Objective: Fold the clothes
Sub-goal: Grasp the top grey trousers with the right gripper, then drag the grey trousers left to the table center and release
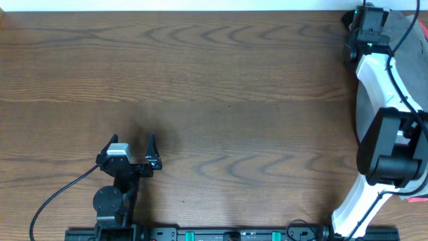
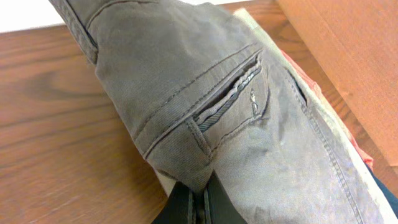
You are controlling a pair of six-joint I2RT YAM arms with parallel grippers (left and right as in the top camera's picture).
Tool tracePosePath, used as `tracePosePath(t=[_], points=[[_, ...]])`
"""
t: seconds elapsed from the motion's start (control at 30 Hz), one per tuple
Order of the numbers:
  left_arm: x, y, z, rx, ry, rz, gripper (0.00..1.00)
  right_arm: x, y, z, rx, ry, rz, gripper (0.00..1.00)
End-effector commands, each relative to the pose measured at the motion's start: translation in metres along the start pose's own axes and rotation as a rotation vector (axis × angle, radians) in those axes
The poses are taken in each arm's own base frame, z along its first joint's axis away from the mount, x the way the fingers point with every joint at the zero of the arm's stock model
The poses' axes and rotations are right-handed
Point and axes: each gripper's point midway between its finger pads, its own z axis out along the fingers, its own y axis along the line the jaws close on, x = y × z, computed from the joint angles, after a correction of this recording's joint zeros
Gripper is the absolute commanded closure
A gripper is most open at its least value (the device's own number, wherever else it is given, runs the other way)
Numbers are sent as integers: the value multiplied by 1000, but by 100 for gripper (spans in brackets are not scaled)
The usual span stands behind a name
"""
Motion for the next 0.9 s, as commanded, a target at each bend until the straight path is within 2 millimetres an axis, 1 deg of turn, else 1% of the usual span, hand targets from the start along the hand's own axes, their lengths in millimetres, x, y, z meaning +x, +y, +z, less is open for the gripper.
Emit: tracePosePath(t=[0.0,0.1,0.23,0.33,0.5,0.57,0.67,0.7,0.8,0.87], points=[[16,2,1,-2,52,1,2,-6,33,-18,-111,-15,1,99],[16,2,1,-2,51,1,2,3,54,-25,-185,15,-32,99],[16,2,1,-2,51,1,2,11,86,-41,-266,30,-63,99],[16,2,1,-2,52,1,2,17,116,-57,-351,41,-78,99],[16,2,1,-2,52,1,2,37,172,-94,-544,89,-108,99],[16,2,1,-2,52,1,2,46,195,-112,-614,110,-126,99],[16,2,1,-2,51,1,2,66,231,-147,-721,149,-162,99],[16,2,1,-2,51,1,2,75,245,-162,-762,166,-178,99],[16,2,1,-2,51,1,2,97,277,-201,-867,204,-217,99],[16,2,1,-2,52,1,2,112,300,-234,-967,226,-255,99]])
